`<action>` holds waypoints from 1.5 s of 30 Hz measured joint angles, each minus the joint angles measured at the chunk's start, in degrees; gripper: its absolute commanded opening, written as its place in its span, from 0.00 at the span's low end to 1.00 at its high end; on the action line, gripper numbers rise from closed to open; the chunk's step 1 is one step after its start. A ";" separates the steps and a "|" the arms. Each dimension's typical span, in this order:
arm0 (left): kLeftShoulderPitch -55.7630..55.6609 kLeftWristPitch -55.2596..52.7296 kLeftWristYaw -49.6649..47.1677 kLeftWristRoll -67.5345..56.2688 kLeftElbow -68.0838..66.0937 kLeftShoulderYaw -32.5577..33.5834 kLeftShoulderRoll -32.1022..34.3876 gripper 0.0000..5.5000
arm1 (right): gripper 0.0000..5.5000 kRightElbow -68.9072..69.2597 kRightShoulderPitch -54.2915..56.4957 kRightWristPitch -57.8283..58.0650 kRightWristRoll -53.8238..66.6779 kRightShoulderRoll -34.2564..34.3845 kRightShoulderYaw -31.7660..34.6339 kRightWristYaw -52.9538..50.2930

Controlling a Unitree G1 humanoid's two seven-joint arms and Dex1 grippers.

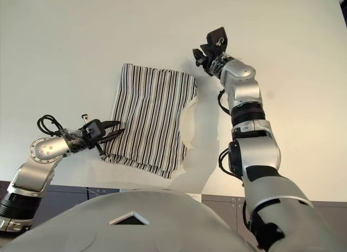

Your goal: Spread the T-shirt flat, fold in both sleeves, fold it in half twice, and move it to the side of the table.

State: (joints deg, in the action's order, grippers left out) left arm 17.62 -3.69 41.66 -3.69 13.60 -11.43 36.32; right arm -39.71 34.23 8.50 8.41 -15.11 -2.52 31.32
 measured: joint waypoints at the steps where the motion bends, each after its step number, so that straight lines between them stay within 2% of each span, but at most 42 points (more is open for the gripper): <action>1: 0.30 -0.57 -1.11 -0.75 0.34 0.14 -1.66 0.22 | 0.26 7.35 -2.76 1.05 0.86 -0.42 -0.58 1.90; 5: 1.58 -5.59 -4.04 -4.15 4.46 1.31 -4.97 0.22 | 0.26 31.61 -17.29 4.47 0.88 -7.71 -4.11 9.85; 7: 2.39 -8.31 -4.23 -6.41 8.48 3.50 -4.70 0.22 | 0.26 42.18 -25.30 7.38 1.49 -12.53 -5.12 13.26; 9: 4.30 -13.86 -4.23 -13.10 16.32 8.59 -3.97 0.22 | 0.26 53.17 -32.13 11.91 1.50 -16.27 -8.48 15.30; 10: 4.20 -15.67 -4.45 -16.94 19.63 11.52 -3.98 0.22 | 0.26 52.67 -32.72 12.99 -0.97 -14.71 -11.48 13.53; 14: 2.50 -20.40 -6.15 -22.95 19.81 15.87 -5.01 0.22 | 0.26 43.24 -29.13 11.93 -6.82 -12.14 -14.89 8.66; 21: 5.06 -19.70 -10.54 -18.35 14.42 20.43 -4.99 0.22 | 0.26 41.43 -27.96 10.99 -8.06 -15.29 -12.29 9.72; 22: 5.57 -18.04 -10.66 -16.05 14.26 20.23 -4.56 0.22 | 0.26 43.70 -29.76 11.10 -6.35 -15.19 -10.45 9.35; 24: 9.06 -10.90 -10.29 -8.45 14.61 19.77 -1.63 0.22 | 0.26 54.89 -34.05 10.06 1.59 -15.30 -1.94 10.41; 26: 15.17 -2.30 -8.20 -0.23 14.57 19.50 3.14 0.22 | 0.26 63.23 -40.10 -0.37 1.35 -22.48 4.26 15.01; 28: 18.51 3.78 -6.87 4.65 12.95 19.51 6.38 0.25 | 0.26 63.48 -47.77 -11.74 -4.64 -29.77 5.04 18.34; 31: 20.81 13.36 -5.41 11.40 9.12 18.35 11.14 0.35 | 0.38 59.69 -57.82 -30.63 -13.95 -38.43 3.47 22.24; 33: 22.48 21.69 -3.40 17.18 6.60 15.27 15.03 0.40 | 0.44 57.65 -61.82 -43.22 -20.31 -42.65 1.97 22.72; 34: 22.96 24.79 -3.33 18.64 6.69 14.41 16.05 0.43 | 0.44 57.64 -62.04 -45.81 -21.60 -42.66 1.19 22.15; 37: 21.17 32.44 -4.98 22.02 3.94 12.26 17.04 0.53 | 0.44 57.83 -60.79 -48.95 -24.11 -41.53 -1.19 19.94; 45: 3.26 43.97 -8.57 29.34 -6.08 1.83 15.71 0.53 | 0.44 54.39 -53.19 -49.87 -30.32 -36.77 -9.39 16.10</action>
State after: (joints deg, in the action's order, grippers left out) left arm 20.88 40.28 33.10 25.64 7.52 -9.60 52.02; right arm 14.69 -18.97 -41.36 -21.91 -51.88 -11.91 47.42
